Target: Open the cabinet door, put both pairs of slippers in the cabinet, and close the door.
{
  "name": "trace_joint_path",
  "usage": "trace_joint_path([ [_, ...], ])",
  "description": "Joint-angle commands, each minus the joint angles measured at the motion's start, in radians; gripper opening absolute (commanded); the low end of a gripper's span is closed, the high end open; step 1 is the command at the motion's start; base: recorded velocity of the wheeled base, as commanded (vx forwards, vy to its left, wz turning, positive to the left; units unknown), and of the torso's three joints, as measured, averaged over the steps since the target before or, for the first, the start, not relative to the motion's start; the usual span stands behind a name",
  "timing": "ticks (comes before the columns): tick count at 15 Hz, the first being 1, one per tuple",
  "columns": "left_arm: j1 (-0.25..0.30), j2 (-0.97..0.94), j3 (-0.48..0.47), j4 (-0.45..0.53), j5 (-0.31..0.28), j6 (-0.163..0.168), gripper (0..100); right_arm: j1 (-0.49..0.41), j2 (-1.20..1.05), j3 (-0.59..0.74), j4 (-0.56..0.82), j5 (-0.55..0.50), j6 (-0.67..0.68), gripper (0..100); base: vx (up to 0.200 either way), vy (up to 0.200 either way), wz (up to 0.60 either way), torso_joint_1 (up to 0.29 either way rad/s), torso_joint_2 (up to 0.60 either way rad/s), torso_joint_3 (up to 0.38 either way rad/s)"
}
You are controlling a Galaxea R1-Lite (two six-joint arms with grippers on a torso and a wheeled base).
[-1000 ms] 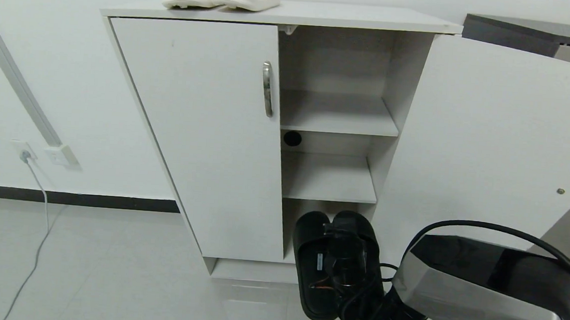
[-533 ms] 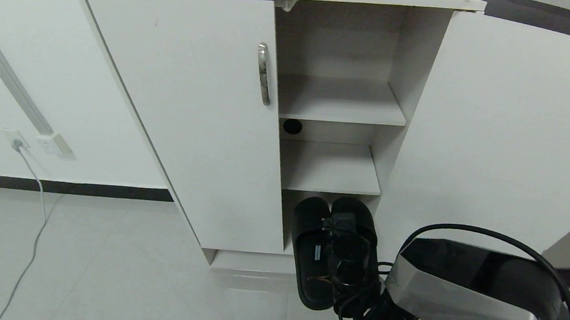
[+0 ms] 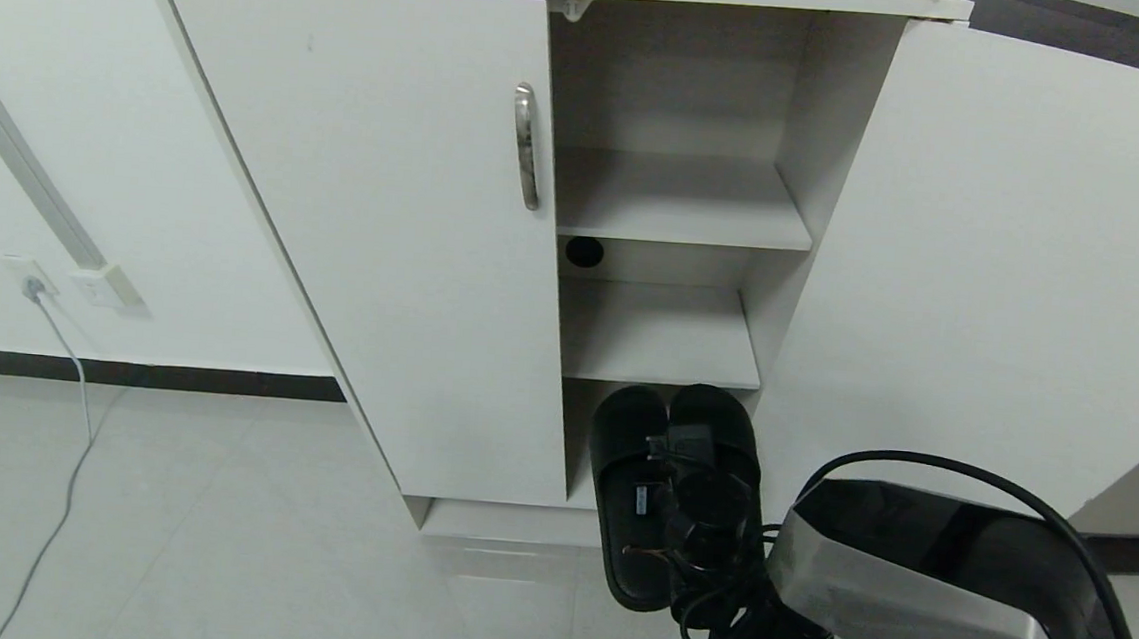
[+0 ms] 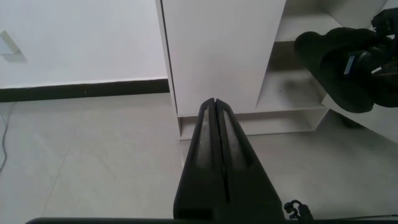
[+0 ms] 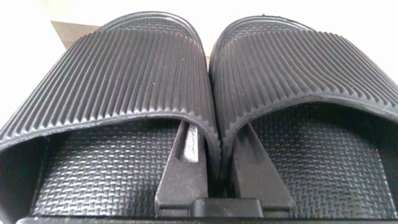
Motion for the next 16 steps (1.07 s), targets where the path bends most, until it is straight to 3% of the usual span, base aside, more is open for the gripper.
trace_joint_path([
  [1,0.0,0.001,0.0,0.0,0.0,0.0,0,-0.003,-0.006,-0.001,-0.001,0.0,-0.001,0,0.0,0.0,0.0,0.0,0.0,0.0],
  [14,0.0,0.001,0.0,0.0,0.0,-0.002,0,-0.009,-0.029,0.001,-0.001,0.0,-0.009,0,0.185,0.0,0.0,0.003,0.0,0.003],
  [16,0.0,0.001,0.0,0.0,0.001,-0.002,0,-0.019,-0.026,-0.016,0.01,0.008,-0.012,0,0.0,0.0,0.0,0.0,0.0,0.0],
])
